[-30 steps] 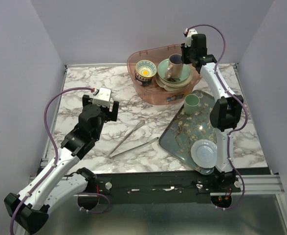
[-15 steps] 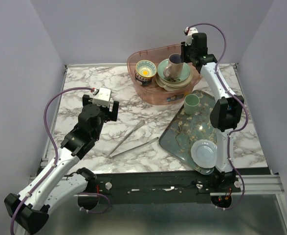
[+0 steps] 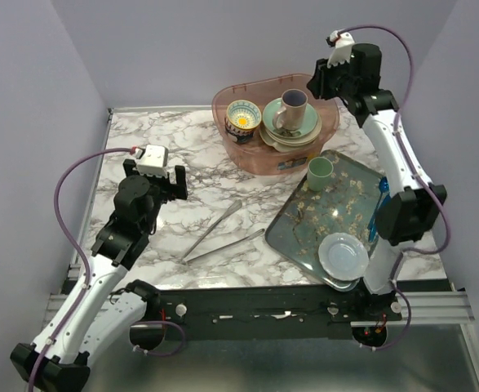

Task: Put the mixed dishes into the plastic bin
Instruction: Place the cup in the plastic bin, then reset both arms

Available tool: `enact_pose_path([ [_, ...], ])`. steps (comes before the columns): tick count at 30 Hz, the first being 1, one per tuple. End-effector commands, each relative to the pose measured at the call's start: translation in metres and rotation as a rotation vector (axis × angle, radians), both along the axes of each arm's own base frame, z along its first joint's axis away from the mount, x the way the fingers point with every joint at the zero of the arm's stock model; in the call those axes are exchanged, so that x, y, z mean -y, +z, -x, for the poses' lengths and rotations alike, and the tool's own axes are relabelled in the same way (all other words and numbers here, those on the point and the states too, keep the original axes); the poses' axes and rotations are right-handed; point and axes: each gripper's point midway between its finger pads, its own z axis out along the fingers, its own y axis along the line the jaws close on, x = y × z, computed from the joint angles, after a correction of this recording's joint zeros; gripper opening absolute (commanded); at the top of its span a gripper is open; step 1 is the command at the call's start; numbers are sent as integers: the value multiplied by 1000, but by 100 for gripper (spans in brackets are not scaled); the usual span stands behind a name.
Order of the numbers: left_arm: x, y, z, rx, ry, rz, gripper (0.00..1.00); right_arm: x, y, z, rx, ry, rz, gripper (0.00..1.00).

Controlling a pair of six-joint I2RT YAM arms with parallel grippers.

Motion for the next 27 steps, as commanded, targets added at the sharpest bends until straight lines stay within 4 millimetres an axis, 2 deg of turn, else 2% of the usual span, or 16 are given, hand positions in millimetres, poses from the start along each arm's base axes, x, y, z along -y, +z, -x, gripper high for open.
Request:
enact_pose_path([
  [1, 0, 9, 4, 32, -43, 113, 99, -23, 31, 72, 33, 291, -47, 45],
  [2, -1, 8, 4, 30, -39, 127, 99, -19, 51, 93, 77, 320, -48, 45],
  [4, -2, 10, 6, 35, -47, 144, 99, -22, 44, 118, 59, 387, -61, 47],
  [5, -5, 10, 5, 36, -39, 151, 99, -18, 61, 137, 104, 409, -55, 48],
  [6, -4, 11, 6, 35, -44, 167, 99, -19, 48, 151, 77, 438, -64, 50],
  [8, -9, 9, 6, 34, -31, 177, 99, -14, 51, 169, 93, 456, -60, 55],
  [9, -10, 10, 7, 34, -28, 187, 99, -13, 64, 191, 132, 478, -61, 55],
  [10, -10, 9, 7, 33, -26, 190, 99, -11, 51, 199, 108, 485, -65, 60],
  [13, -13, 10, 10, 35, -13, 208, 99, -2, 63, 235, 164, 495, -61, 68],
  [14, -14, 12, 11, 34, -14, 215, 99, 3, 50, 241, 141, 487, -67, 70],
  [16, -11, 17, 15, 37, -25, 243, 99, 6, 58, 265, 181, 500, -67, 79],
  [17, -8, 21, 18, 34, -46, 256, 99, 10, 50, 270, 170, 490, -70, 79],
  [19, -5, 26, 22, 34, -60, 280, 99, 11, 57, 288, 211, 490, -62, 90],
  [20, -1, 31, 25, 32, -79, 306, 99, 14, 58, 293, 222, 476, -58, 90],
  [22, -1, 38, 30, 39, -85, 326, 99, 16, 51, 300, 220, 465, -57, 98],
  [27, 5, 62, 49, 56, -137, 378, 99, 21, 52, 315, 235, 403, -75, 100],
])
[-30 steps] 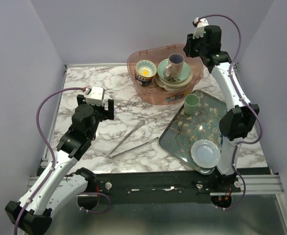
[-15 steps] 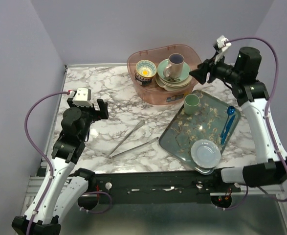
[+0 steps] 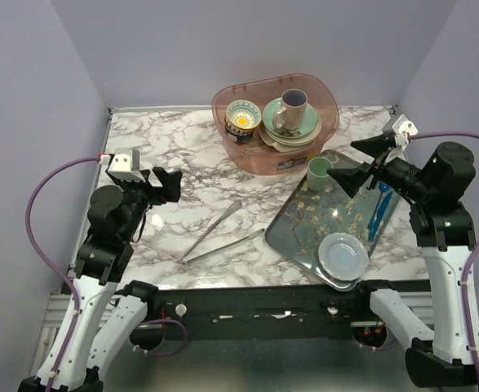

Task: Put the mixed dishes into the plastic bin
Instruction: Reset both arms

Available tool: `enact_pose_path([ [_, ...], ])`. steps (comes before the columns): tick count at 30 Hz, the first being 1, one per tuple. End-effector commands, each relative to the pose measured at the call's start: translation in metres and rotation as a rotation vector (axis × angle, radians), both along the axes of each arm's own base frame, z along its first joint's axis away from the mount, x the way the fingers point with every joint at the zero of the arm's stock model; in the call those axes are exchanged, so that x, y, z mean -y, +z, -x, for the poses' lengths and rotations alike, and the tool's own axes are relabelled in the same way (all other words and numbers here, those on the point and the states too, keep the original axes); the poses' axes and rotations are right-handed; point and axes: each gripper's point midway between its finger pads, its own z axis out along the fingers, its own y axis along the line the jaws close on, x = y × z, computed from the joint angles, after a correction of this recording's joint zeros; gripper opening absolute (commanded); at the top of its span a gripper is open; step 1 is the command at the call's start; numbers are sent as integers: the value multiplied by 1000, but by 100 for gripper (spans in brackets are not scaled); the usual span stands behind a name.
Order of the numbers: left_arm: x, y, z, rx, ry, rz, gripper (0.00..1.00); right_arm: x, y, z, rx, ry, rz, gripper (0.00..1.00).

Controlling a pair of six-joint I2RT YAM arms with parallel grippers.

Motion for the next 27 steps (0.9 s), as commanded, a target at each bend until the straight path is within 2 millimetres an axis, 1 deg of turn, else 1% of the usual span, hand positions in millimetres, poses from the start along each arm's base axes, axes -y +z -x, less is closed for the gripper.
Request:
enact_pose_path([
  [1, 8, 33, 24, 38, -66, 78, 99, 5, -9, 8, -36, -49, -34, 100],
  [5, 2, 44, 39, 42, -52, 94, 99, 9, -7, 13, -64, -100, -89, 100],
  [6, 0, 47, 43, 52, -49, 92, 99, 13, -6, 11, -74, -136, -109, 100],
  [8, -5, 48, 46, 49, -25, 84, 99, 16, -4, 13, -104, -182, -167, 100],
  [9, -7, 48, 49, 55, -21, 80, 99, 21, -3, 10, -103, -222, -177, 100],
  [11, -8, 47, 52, 53, -21, 69, 99, 26, -2, 12, -103, -260, -201, 100],
  [12, -9, 49, 54, 59, -19, 72, 99, 32, -2, 9, -104, -306, -211, 100],
  [19, -12, 52, 62, 75, -20, 65, 99, 43, 1, 14, -76, -375, -227, 100],
  [27, -12, 54, 64, 87, -22, 55, 99, 52, 7, 15, -51, -433, -231, 100],
])
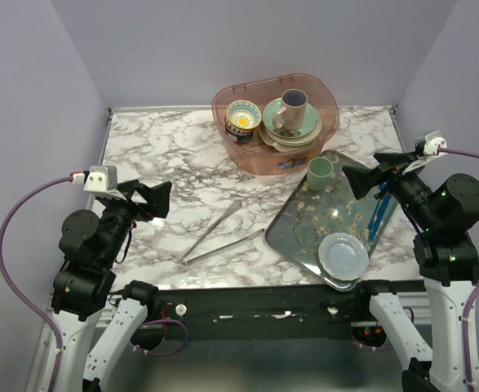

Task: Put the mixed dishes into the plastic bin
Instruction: Reset both arms

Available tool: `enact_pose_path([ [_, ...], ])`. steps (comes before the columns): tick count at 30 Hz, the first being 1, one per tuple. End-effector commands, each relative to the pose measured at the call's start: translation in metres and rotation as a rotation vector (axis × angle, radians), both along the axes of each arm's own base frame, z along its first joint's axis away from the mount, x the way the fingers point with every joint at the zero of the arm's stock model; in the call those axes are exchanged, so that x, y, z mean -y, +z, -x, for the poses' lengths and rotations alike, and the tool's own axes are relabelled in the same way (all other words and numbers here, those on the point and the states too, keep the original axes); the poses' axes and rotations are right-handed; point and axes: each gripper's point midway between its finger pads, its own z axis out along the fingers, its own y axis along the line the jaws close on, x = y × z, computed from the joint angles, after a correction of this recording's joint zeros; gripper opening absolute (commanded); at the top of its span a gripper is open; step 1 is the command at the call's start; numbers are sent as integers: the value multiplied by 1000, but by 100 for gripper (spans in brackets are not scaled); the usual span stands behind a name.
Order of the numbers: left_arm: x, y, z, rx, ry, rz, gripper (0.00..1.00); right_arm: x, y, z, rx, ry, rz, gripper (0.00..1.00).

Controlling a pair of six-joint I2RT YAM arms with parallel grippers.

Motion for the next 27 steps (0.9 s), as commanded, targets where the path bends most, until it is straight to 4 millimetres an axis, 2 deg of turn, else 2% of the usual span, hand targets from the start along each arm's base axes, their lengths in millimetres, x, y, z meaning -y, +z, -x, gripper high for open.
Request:
enact_pose_path([
  [1, -5, 9, 5, 30, 12, -16, 99, 13, 3, -2, 9, -82, -9, 100],
  [21, -6, 12, 8, 53, 12, -20, 99, 17, 7, 2, 16, -102, 3, 100],
  [27, -6, 9, 7, 52, 12, -23, 99, 14, 1, 1, 16, -76, 32, 100],
])
